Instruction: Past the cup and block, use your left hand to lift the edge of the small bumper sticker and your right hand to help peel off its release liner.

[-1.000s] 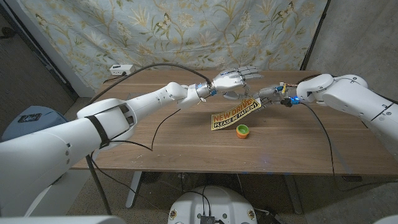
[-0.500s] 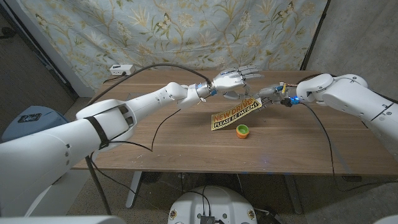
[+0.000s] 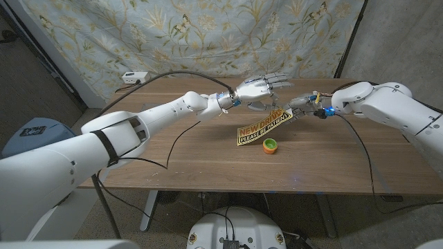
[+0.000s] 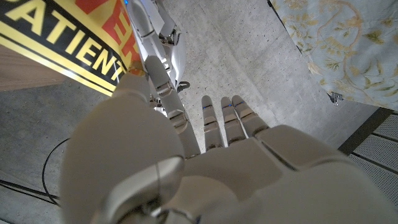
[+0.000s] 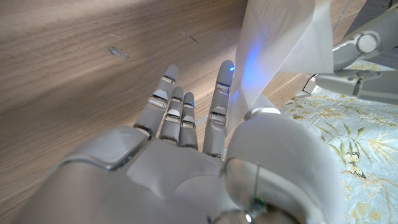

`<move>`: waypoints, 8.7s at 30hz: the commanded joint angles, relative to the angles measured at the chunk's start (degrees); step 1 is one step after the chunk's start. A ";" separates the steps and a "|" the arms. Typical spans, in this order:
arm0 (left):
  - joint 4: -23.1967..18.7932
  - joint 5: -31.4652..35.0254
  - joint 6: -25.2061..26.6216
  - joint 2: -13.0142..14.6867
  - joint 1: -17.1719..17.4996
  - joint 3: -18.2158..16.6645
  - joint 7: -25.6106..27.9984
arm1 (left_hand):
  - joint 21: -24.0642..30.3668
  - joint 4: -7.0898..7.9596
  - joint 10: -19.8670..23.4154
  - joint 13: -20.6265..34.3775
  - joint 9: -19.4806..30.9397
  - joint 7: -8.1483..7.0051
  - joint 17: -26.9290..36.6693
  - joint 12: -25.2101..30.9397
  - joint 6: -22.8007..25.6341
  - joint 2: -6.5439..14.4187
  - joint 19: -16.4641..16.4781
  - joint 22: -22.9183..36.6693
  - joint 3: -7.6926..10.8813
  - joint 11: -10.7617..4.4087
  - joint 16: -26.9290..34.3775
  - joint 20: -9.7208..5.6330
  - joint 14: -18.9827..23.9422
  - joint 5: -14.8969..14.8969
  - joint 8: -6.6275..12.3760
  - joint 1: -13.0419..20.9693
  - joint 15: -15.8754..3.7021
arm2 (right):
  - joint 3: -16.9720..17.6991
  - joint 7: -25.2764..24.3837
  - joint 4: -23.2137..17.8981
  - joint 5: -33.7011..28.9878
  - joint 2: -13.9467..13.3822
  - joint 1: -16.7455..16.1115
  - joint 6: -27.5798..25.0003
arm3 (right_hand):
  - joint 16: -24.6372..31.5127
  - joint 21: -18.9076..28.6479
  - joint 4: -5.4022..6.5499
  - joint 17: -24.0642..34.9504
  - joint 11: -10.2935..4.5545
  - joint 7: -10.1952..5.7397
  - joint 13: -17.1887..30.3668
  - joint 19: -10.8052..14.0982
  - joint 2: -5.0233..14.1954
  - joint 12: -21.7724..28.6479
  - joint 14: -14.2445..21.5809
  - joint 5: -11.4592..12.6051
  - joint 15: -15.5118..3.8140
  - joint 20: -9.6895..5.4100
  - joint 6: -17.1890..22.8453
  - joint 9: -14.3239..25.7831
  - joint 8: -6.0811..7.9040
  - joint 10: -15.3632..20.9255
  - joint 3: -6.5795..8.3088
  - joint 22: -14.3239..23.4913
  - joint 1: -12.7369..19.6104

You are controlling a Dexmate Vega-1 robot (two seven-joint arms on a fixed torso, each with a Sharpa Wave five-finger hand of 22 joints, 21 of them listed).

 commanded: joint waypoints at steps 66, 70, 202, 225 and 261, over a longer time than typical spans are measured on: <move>-5.59 -0.95 0.11 4.80 0.99 -0.33 0.00 | 0.29 -0.04 0.87 0.16 0.03 -0.26 0.11 0.34 0.12 0.04 0.58 0.10 -0.26 -0.62 0.24 -0.73 1.19 -0.02 0.86 -0.70 -0.51 | 1.76 -0.77 -0.01 -0.62 -2.16 0.26 -1.07 | 1.21 0.06 -0.23 0.79 -1.90 -0.15 -0.10 2.64 0.17 -0.50 3.00 0.19 -2.30 -1.75 5.33 1.38 3.19 3.77 0.62 0.22 6.00; -5.72 -0.97 0.20 4.92 0.93 -0.31 0.00 | 0.29 -0.04 0.89 0.16 0.00 -0.33 0.11 0.33 0.10 0.04 0.57 0.11 -0.26 -0.62 0.22 -0.70 1.18 -0.01 0.87 -0.71 -0.50 | 2.21 -1.13 -0.11 -0.42 -2.58 -0.12 -1.08 | 1.31 0.07 -0.33 0.81 -2.27 0.24 -0.14 2.90 -0.03 -0.47 3.26 0.36 -2.52 -1.98 6.06 1.04 3.30 4.32 0.59 0.23 6.73; -20.13 -7.51 2.15 17.77 4.47 -1.84 -3.01 | 0.25 -0.05 2.08 0.21 -0.20 -0.49 0.11 0.39 -0.13 0.04 0.47 0.11 -0.34 -2.06 0.28 -1.09 2.33 0.04 1.67 -1.09 -1.29 | 2.96 -0.61 -3.61 -3.92 -8.63 3.70 -10.42 | 11.26 0.51 0.99 5.32 -12.47 -1.28 8.57 6.13 2.60 10.99 22.12 0.36 -13.93 -6.94 5.09 -0.92 3.69 28.70 -5.32 0.58 11.61; -23.24 -7.05 2.06 20.17 7.00 -4.92 -4.22 | 0.27 -0.08 2.19 0.22 -0.32 -0.46 0.11 0.33 -0.09 0.00 0.53 0.11 -0.33 -2.09 0.28 -1.20 2.59 0.06 1.78 -1.11 -1.40 | 2.56 0.21 -4.14 -5.34 -9.24 5.04 -11.95 | 11.16 0.55 1.07 5.36 -12.58 -1.32 9.33 6.25 2.73 11.19 22.44 0.35 -14.00 -7.07 4.92 -0.96 3.81 28.55 -5.56 0.58 11.76; -28.75 -7.08 2.92 24.94 11.83 -9.76 -5.23 | 0.25 -0.06 2.51 0.24 -0.31 -0.53 0.12 0.33 -0.21 -0.12 0.54 0.11 -0.35 -2.48 0.32 -1.38 3.09 0.10 1.99 -1.28 -1.90 | 1.55 0.76 -4.79 -7.29 -9.96 6.66 -14.86 | 11.24 0.58 1.11 5.66 -12.72 -1.61 10.27 6.37 2.92 11.41 22.82 0.35 -14.26 -7.10 4.83 -1.00 4.07 28.50 -5.89 0.57 12.08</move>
